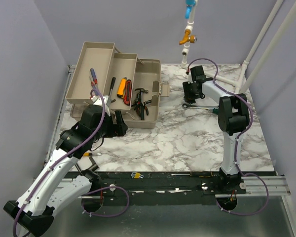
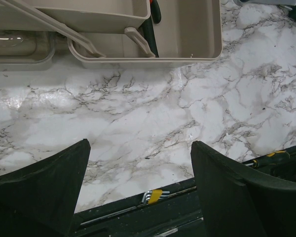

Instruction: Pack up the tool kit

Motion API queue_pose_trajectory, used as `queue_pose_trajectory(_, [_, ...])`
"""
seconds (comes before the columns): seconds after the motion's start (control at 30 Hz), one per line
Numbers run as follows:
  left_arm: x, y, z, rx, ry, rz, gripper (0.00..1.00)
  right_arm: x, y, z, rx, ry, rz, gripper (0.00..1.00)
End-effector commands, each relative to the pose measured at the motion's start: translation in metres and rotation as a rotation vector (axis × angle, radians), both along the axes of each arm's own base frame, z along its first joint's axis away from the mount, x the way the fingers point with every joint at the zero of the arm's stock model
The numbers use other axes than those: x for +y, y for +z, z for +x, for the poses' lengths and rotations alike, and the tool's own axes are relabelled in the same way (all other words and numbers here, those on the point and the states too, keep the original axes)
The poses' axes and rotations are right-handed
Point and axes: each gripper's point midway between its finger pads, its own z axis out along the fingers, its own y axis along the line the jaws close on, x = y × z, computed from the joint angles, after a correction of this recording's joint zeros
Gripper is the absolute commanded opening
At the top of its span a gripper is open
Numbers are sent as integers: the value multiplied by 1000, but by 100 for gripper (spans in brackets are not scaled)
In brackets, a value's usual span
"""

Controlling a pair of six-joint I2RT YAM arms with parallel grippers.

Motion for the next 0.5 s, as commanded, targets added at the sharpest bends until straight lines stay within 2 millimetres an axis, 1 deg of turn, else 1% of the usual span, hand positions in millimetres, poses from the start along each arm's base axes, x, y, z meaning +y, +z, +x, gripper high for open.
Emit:
queue_pose_trajectory(0.0, [1,4,-2,-15,-12,-1,86,-7,-29,-25,102,-3,-3,44])
queue_pose_trajectory(0.07, [1,3,-1,-13,-14,1,86,-2,-16,-19,51,-33,37,38])
queue_pose_trajectory(0.1, [0,3,-1,-13,-14,-1,86,5,-8,-18,31,-27,81,37])
queue_pose_trajectory(0.2, [-1,2,-1,-11,-17,-6,86,13,15,-12,-44,-50,146,32])
queue_pose_trajectory(0.33, [-2,3,-1,-14,-17,-11,86,20,39,-9,-110,-69,209,32])
queue_pose_trajectory(0.47, [-2,2,-1,-14,-18,-12,86,26,51,-10,-140,-72,262,31])
